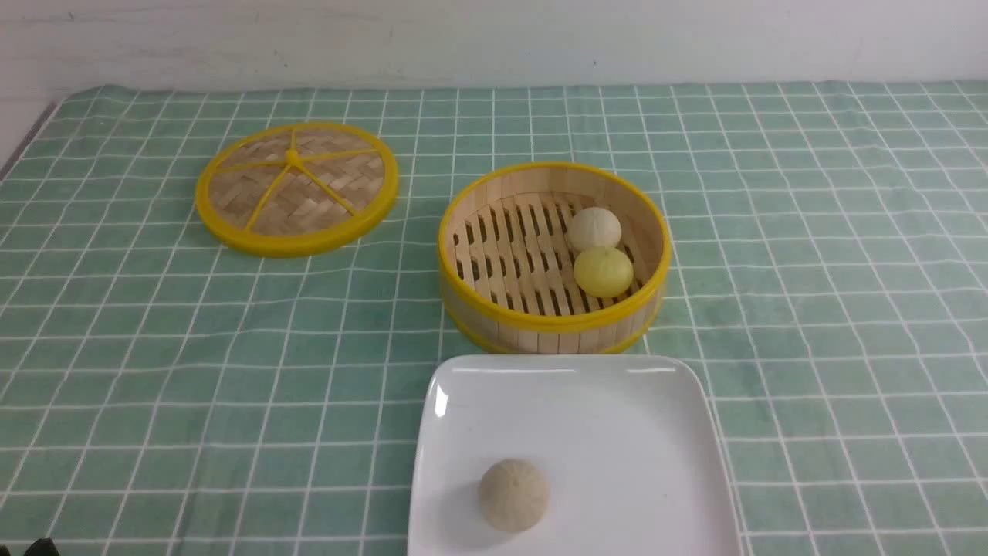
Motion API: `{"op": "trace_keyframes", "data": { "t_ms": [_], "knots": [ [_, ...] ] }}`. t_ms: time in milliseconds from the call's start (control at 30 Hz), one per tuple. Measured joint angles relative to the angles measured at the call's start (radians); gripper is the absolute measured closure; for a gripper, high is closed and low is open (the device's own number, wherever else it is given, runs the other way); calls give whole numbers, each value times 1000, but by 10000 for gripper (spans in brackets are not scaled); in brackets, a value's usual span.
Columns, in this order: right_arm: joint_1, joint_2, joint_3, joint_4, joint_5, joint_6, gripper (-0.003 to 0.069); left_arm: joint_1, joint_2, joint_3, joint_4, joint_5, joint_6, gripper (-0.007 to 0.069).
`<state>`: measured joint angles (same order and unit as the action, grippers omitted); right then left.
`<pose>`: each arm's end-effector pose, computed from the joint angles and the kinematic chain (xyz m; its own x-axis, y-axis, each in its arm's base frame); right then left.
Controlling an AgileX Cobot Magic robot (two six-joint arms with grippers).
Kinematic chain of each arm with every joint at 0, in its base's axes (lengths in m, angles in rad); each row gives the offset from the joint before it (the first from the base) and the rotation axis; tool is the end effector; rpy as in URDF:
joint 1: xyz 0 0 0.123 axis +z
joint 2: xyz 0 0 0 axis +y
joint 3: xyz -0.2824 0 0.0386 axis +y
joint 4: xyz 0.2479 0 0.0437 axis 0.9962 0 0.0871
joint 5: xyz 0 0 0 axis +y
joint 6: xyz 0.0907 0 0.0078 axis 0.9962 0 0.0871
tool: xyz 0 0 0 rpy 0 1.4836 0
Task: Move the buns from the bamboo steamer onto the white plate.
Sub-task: 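Reach toward a bun in the bamboo steamer with the right gripper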
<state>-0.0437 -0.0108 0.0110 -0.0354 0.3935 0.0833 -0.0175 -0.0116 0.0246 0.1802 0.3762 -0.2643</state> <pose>0.0518 -0.0035 0.1746 -0.2980 0.0637 -0.9524 0.0718 0.9964 0.0441 0.0526 0.0051 0.1721 -0.2864 -0.0911 -0.9538 -0.0734 0.9946 -0.0730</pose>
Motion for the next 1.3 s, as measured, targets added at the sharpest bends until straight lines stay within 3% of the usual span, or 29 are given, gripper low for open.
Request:
{"op": "trace_keyframes", "data": {
  "t_ms": [1067,1300],
  "knots": [
    [0,0,0,0,0,0,419,0,0,0,0,0,0,384],
    [0,0,1,-138,-1,-3,419,0,0,0,0,0,0,384]
  ]
}}
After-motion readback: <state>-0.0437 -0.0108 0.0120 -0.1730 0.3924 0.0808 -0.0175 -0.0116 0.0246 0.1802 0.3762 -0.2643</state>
